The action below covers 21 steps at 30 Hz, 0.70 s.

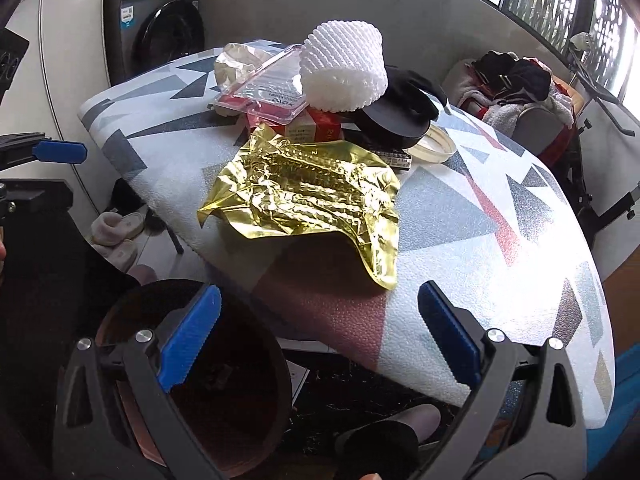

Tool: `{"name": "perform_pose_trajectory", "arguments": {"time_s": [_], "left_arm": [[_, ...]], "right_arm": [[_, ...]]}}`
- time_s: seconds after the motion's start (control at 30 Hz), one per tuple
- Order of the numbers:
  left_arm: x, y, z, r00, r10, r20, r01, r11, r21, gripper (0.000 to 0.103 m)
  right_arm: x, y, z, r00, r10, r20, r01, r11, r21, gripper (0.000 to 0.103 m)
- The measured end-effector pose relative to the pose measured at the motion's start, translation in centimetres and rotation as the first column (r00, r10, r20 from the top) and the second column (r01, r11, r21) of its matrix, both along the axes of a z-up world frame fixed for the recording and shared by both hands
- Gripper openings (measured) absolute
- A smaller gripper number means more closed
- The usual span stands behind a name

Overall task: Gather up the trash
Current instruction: 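Grasp the gold foil wrapper with the right gripper and lift it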

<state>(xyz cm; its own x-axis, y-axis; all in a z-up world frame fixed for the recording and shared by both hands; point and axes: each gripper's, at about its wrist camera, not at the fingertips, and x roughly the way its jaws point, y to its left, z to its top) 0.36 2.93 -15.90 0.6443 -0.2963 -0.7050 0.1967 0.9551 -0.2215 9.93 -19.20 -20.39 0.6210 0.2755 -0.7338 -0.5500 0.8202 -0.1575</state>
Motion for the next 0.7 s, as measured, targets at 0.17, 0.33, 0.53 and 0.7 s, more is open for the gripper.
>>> {"name": "perform_pose_trajectory", "arguments": {"time_s": [0.17,0.33,0.53,0.7], "left_arm": [[0.2,0.3,-0.1,1.000,0.002,-0.004,-0.002,1.000,-0.012,0.097],[0.3,0.9,-0.2,1.000,0.016,-0.009,-0.016,0.999,-0.036,0.097],[0.1,1.4,-0.1,1.000,0.029,-0.007,-0.029,0.998,-0.054,0.097],[0.2,1.3,-0.1,1.000,0.022,-0.001,-0.022,0.999,-0.049,0.097]], "right_arm": [[1.9,1.9,0.1,0.997,0.047,0.057,-0.043,0.996,-0.073,0.097],[3.4,3.9,-0.2,0.988,0.120,0.095,-0.103,0.981,-0.164,0.096],[4.6,5.4,0.1,0.983,0.159,0.088,-0.144,0.977,-0.158,0.079],[4.1,5.8,0.9,0.978,0.187,0.093,-0.175,0.977,-0.124,0.046]]}}
